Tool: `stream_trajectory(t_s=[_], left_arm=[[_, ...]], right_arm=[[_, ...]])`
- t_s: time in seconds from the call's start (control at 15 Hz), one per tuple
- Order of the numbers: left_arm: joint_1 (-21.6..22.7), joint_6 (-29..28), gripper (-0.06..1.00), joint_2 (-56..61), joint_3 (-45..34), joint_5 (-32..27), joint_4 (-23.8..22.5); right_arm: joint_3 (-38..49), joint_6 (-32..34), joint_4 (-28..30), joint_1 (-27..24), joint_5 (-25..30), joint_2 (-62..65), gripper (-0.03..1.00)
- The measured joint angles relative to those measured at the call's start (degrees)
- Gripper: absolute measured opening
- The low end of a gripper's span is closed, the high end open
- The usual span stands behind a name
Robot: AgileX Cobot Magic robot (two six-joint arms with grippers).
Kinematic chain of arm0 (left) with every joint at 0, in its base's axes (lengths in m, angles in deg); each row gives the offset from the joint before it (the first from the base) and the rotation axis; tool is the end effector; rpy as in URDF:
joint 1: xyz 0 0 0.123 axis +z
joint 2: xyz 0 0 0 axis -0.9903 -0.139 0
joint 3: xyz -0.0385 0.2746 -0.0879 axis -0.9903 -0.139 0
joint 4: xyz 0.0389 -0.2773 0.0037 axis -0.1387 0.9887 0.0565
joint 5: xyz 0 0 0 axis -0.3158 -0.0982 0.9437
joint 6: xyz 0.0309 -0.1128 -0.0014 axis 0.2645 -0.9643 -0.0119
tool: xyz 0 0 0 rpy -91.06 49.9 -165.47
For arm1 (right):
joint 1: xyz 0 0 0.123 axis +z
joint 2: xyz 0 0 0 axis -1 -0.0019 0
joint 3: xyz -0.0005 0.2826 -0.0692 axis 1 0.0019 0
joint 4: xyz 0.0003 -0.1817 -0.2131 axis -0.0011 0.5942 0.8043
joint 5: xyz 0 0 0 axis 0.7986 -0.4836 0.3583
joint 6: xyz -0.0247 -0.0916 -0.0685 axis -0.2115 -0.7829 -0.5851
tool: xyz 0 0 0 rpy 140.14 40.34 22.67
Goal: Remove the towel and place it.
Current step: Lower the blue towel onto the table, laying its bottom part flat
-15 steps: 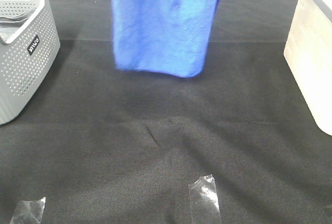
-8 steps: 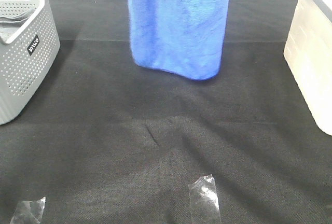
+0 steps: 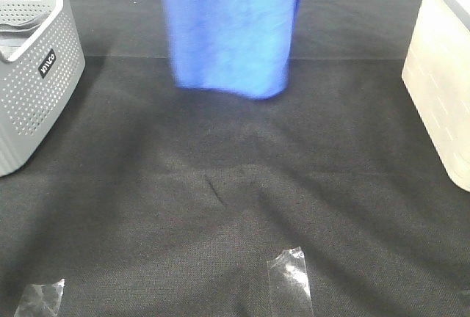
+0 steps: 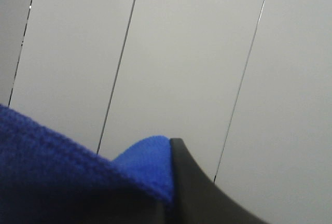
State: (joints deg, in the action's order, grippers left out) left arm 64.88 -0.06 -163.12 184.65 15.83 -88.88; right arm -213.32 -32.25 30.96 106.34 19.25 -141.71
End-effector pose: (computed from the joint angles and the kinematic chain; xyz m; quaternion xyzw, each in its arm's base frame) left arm 0.5565 -0.1866 0.4698 0.2680 0.3216 0.2096 0.8836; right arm 0.5264 0.1551 0.4966 -0.1569 0.5555 0.0074 0.8165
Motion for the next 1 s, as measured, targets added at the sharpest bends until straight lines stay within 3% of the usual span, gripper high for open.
stream_trajectory(t_s=[0.13, 0.33, 0.53, 0.8, 0.93, 1.0], left_arm=[[0.1, -0.2, 0.0, -2.6, 4.9, -1.7, 0.0], [0.1, -0.4, 0.0, -2.6, 5.8, -3.0, 0.0], [0.1, -0.6, 0.0, -2.6, 5.8, -9.6, 0.0], [-1.3, -5.3, 0.0, -2.6, 5.8, -24.6, 0.0], [-3.0, -5.7, 0.0, -2.4, 5.8, -36.0, 0.7], [-5.8, -5.7, 0.0, -0.9, 5.8, -52.3, 2.9]], right_arm=[[-3.4, 0.1, -0.3, -0.1, 0.6, -1.8, 0.0], [-4.5, 0.1, -0.3, -0.3, 2.7, -1.8, 0.0], [-4.4, 0.1, -0.3, -1.6, 13.1, -1.8, 0.0], [-4.4, 0.3, -0.2, -2.7, 31.0, -1.8, 0.0], [-4.4, 0.4, 0.3, -2.8, 41.0, -0.7, 0.0], [-4.4, 1.0, 2.2, -2.8, 50.4, 2.3, 0.0]])
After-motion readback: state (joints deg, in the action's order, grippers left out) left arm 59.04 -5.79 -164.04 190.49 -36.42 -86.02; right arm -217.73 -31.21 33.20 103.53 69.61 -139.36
